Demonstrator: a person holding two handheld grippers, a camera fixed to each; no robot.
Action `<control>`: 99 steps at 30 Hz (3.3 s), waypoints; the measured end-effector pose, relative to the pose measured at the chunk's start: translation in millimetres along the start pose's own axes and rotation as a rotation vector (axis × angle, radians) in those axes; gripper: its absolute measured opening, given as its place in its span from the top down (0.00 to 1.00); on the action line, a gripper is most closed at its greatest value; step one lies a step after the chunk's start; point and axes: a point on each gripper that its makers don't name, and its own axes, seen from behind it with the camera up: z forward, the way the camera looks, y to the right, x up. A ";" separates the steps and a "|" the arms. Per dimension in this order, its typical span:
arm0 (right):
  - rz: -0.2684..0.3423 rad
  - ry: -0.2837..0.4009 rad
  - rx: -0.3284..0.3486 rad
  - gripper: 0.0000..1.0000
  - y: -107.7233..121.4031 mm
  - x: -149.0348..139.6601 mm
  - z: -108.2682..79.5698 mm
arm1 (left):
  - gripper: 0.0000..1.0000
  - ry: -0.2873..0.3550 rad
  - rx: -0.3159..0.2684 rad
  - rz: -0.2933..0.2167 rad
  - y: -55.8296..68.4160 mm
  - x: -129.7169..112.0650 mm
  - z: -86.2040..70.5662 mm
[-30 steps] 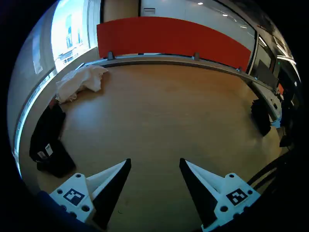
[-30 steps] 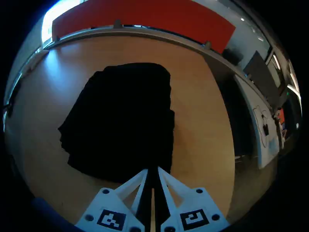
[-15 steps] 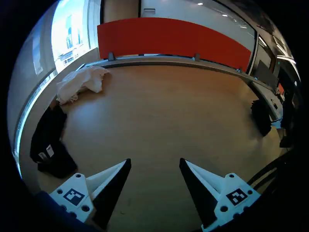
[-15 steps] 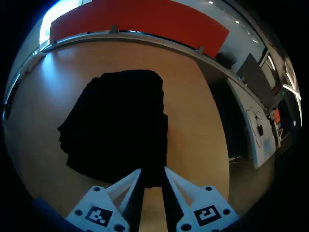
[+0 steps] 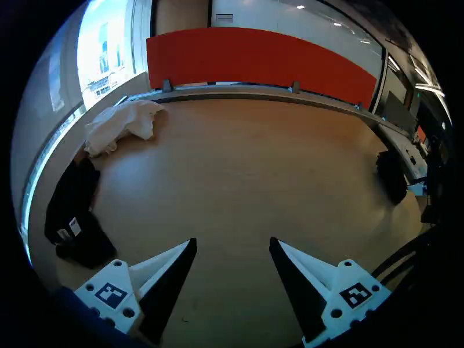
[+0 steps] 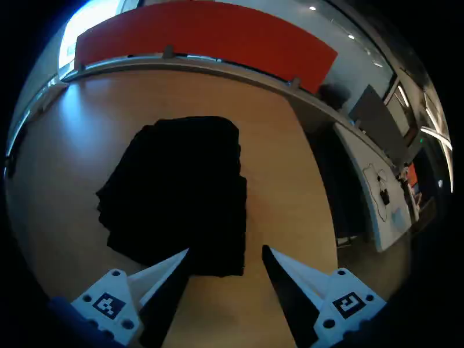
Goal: Fold towel
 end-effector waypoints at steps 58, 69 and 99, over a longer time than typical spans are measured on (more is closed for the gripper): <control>0.257 0.645 0.047 0.00 -89.6 194.5 -115.3 | 0.07 0.393 0.071 -0.026 -31.6 123.2 0.3; 0.233 0.748 0.057 0.00 -126.4 238.2 -141.5 | 0.07 0.527 0.107 -0.037 -41.6 161.2 -11.0; 0.201 0.835 0.062 0.00 -192.9 264.1 -155.4 | 0.07 0.667 0.088 -0.053 -49.3 175.4 -6.4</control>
